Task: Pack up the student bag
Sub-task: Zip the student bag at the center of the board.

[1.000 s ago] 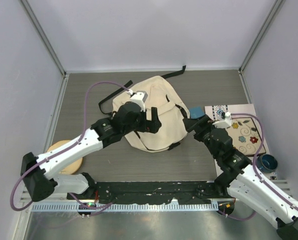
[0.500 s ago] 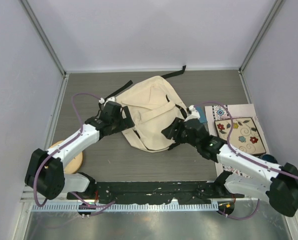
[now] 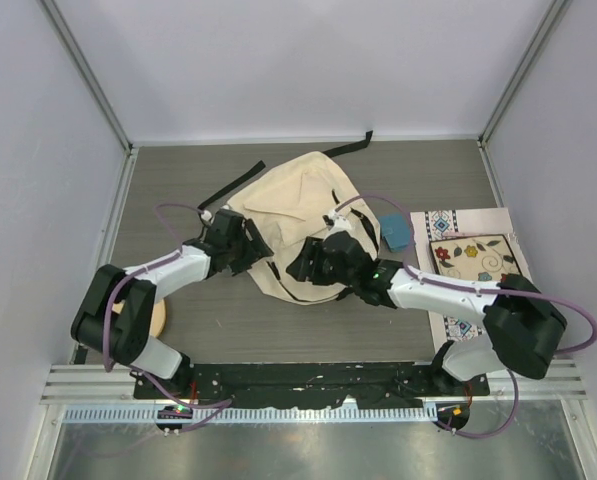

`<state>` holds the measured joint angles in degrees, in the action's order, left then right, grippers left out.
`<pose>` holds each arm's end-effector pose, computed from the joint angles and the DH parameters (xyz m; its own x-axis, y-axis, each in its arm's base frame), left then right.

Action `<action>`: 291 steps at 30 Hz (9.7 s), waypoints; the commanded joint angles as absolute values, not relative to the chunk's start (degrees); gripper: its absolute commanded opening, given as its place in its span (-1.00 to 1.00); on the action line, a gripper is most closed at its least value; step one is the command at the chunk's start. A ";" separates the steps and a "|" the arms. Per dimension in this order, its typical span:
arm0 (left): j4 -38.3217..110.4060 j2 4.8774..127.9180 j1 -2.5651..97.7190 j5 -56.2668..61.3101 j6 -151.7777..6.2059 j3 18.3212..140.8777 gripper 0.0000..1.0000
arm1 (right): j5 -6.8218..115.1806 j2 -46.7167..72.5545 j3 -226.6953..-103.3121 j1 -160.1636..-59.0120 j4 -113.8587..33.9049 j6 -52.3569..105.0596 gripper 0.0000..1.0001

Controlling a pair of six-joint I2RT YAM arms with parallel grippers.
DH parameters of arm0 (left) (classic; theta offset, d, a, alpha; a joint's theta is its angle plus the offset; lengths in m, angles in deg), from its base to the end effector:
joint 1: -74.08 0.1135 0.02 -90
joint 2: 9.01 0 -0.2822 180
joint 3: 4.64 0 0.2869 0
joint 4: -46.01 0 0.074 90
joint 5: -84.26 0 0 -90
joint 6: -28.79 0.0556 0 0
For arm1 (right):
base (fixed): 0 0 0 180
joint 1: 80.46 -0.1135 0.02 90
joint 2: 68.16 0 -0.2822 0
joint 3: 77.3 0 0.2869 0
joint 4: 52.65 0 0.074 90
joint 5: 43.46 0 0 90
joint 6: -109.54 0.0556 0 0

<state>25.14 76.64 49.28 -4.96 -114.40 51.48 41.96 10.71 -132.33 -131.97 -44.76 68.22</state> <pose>0.3000 -0.1395 0.1536 -0.7612 -0.5302 -0.3735 -0.3040 0.8004 -0.5166 0.2139 0.2618 0.2064 -0.7703 0.2341 -0.5931 -0.2414 0.7539 0.6111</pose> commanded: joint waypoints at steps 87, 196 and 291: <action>35.52 65.36 54.74 -7.48 -121.85 34.59 0.99 | 18.59 36.26 -153.18 -138.21 -37.67 60.76 -0.98; 49.93 82.65 40.15 12.54 -138.99 41.53 -0.02 | 23.69 6.02 -127.25 -144.27 -49.63 60.85 -0.98; 66.18 88.98 32.50 10.70 -155.07 44.61 -0.55 | 15.51 -7.78 -120.40 -140.93 -42.33 61.20 -0.98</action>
<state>55.83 85.91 32.91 9.94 -152.93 42.92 16.80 -5.90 -118.95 -140.10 -39.64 61.47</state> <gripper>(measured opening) 0.353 0.036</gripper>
